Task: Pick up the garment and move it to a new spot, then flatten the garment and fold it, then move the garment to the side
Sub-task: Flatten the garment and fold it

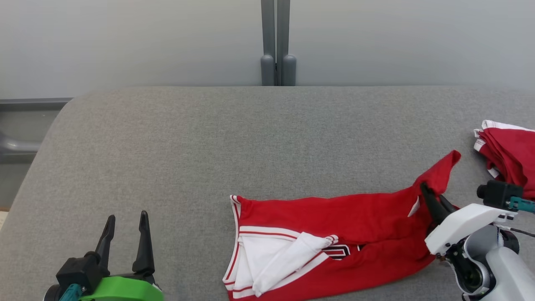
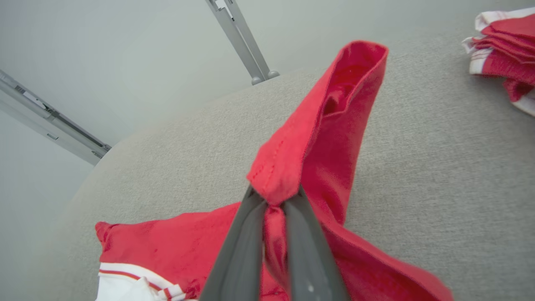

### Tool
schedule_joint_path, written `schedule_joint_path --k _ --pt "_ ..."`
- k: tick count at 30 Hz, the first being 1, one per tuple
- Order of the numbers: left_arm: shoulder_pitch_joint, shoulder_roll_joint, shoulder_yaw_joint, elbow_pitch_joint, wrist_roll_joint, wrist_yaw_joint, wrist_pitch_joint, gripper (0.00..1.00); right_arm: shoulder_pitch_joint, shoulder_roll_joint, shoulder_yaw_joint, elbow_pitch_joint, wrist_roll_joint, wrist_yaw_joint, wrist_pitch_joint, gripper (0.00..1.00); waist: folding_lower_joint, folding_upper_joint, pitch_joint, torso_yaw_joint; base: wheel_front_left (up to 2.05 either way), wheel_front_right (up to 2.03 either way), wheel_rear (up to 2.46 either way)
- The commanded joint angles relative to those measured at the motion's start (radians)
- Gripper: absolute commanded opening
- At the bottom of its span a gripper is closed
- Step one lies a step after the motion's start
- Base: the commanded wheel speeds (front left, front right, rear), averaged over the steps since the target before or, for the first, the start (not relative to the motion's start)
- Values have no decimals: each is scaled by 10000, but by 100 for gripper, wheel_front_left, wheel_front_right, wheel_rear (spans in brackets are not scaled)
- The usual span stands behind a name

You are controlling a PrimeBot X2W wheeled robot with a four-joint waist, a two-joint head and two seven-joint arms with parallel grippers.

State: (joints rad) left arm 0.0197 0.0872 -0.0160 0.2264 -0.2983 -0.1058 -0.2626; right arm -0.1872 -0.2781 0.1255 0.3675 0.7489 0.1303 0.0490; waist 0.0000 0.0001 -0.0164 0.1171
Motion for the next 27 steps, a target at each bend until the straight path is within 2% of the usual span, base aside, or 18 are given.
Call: schedule_joint_path --k 1,5,10,19,27 --pt "45 30 0 28 41 -36 -25 100 218 105 90 -399 -178 7 154 0 0 -1 -75 324 0 0 0" --pt "22 36 -73 158 53 -63 -24 100 481 705 420 -1391 -380 7 675 0 0 -1 -113 836 0 0 0" --pt "-104 66 -281 331 72 -80 -24 100 664 1345 886 -1715 -337 7 1185 0 0 -1 -165 1579 0 0 0" --pt "-343 173 -629 613 1 -144 -1 100 627 1908 1461 -1008 -217 7 1238 0 0 -1 -112 2773 0 0 0" --pt "-447 166 -701 685 -65 -152 -11 100 123 2108 2147 60 -167 7 1012 0 0 -1 124 3064 0 0 0"
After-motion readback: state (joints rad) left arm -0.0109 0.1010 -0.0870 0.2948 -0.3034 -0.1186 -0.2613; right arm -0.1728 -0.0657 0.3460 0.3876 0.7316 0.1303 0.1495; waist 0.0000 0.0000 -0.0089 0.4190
